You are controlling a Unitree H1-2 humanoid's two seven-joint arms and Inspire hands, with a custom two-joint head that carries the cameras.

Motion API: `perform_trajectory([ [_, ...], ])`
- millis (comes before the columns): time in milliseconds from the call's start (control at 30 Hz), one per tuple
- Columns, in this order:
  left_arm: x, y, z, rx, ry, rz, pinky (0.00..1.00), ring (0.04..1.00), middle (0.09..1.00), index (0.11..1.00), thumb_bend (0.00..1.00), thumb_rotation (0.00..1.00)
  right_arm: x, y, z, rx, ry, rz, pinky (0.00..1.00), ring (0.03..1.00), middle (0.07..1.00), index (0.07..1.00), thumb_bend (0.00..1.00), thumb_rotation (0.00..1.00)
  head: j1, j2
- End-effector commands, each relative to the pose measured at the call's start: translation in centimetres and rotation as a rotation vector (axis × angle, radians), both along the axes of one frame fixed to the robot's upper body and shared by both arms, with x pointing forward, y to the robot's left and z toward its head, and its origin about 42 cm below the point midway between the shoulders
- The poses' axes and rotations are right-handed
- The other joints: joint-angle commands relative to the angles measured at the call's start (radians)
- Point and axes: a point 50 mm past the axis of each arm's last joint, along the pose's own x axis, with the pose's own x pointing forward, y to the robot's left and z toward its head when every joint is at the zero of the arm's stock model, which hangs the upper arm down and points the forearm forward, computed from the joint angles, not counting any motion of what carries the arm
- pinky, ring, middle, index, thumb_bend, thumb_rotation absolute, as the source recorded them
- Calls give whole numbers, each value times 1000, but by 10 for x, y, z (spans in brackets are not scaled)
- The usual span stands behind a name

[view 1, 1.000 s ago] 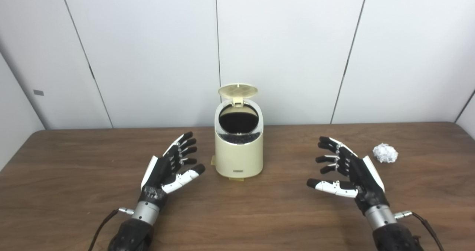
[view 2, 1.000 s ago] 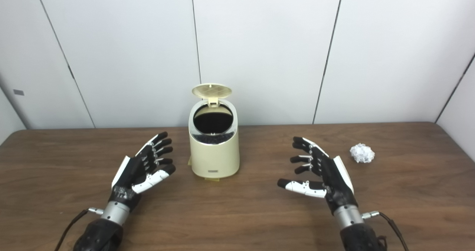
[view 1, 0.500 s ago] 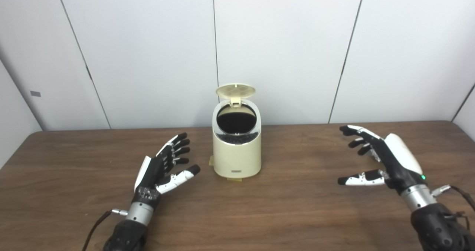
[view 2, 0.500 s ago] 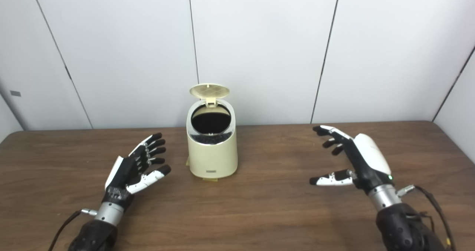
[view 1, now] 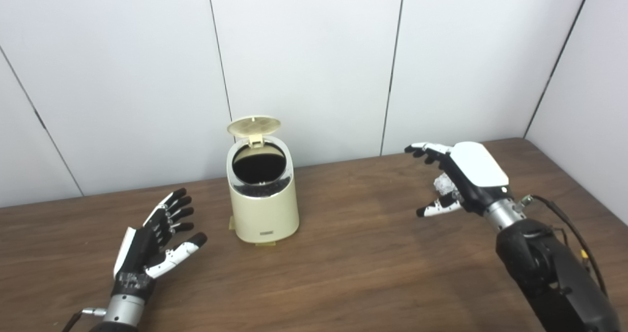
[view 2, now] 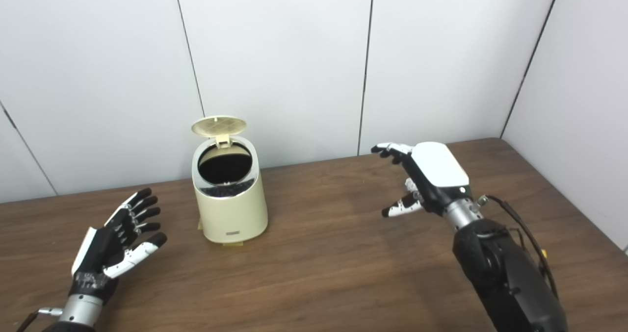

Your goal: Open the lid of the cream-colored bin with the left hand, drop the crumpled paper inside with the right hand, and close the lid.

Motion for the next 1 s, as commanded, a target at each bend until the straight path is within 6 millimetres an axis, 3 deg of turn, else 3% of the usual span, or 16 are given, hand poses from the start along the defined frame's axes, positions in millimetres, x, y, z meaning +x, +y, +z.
perform_trajectory([
  [0, 0, 11, -3, 19, -4, 9, 747, 831, 865, 926, 822, 352, 11, -1, 36, -46, -62, -42, 558, 697, 767, 776, 867, 82, -18, 0],
  [233, 0, 14, 0, 25, 9, 15, 789, 850, 871, 923, 830, 349, 33, -9, 43, -107, 161, -184, 743, 834, 846, 797, 861, 157, -42, -7],
  [500, -1, 18, 1, 26, 11, 10, 806, 860, 874, 925, 792, 308, 57, -20, 35, -136, 284, -183, 675, 821, 876, 816, 868, 238, -36, -7],
  [800, -4, 16, 4, 29, 8, 16, 797, 852, 872, 924, 796, 295, 73, -28, 13, -101, 233, -207, 565, 704, 775, 751, 839, 166, -43, -10],
  [967, -4, 15, 6, 18, 13, 13, 809, 861, 879, 921, 800, 298, 77, -31, 6, -102, 257, -222, 585, 724, 770, 760, 816, 153, -37, -9],
])
